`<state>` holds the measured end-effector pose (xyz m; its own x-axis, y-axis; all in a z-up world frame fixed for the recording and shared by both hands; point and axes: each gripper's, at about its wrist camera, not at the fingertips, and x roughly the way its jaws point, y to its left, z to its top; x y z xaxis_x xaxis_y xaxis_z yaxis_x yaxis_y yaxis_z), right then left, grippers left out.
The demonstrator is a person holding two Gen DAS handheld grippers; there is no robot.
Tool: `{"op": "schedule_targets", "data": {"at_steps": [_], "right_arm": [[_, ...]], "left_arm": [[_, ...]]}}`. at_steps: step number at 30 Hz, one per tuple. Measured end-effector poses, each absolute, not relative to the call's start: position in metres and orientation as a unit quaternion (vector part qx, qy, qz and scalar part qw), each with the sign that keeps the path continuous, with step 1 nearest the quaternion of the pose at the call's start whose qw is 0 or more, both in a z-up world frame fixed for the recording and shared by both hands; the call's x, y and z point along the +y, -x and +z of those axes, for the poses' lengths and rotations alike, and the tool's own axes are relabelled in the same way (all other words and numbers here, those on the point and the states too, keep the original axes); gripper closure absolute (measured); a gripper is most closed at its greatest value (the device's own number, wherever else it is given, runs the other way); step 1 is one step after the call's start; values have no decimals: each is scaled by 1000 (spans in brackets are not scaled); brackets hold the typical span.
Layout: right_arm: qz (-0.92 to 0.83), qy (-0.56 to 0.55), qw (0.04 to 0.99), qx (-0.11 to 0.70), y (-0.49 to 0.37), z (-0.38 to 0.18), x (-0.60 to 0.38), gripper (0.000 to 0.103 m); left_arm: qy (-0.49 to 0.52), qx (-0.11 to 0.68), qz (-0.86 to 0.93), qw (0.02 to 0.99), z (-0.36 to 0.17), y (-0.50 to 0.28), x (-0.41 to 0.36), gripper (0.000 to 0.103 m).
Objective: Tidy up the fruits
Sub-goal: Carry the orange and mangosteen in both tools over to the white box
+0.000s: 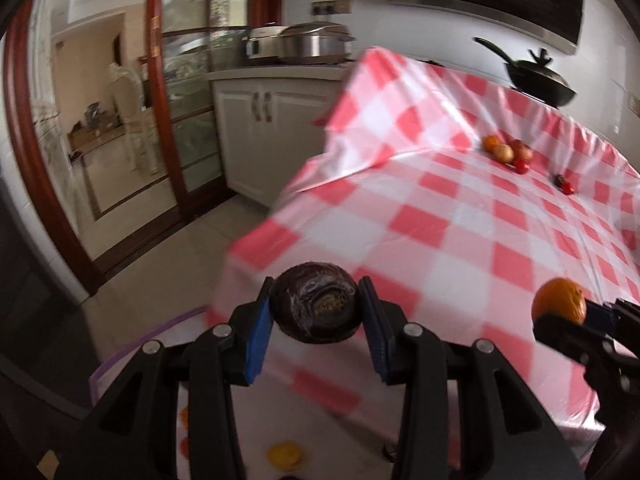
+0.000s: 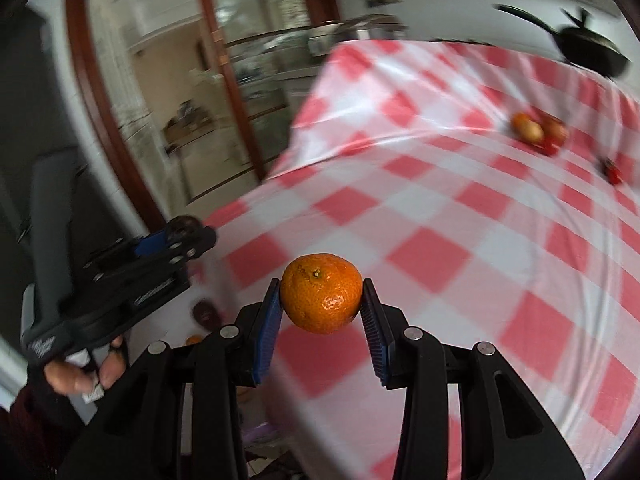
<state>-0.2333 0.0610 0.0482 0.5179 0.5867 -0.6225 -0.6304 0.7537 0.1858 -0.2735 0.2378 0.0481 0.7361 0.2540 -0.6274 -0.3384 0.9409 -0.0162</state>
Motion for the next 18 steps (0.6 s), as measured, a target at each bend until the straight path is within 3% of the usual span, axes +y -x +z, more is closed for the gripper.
{"op": "schedule_targets", "data": {"at_steps": [9,18], "right_arm": [[463,134,800,357,287,24,137,64],[478,257,719,435,310,-53,200,64]], "left_arm": [[80,359,217,904,15,319,294,61],[89,481,211,846,-67,320,324,61]]}}
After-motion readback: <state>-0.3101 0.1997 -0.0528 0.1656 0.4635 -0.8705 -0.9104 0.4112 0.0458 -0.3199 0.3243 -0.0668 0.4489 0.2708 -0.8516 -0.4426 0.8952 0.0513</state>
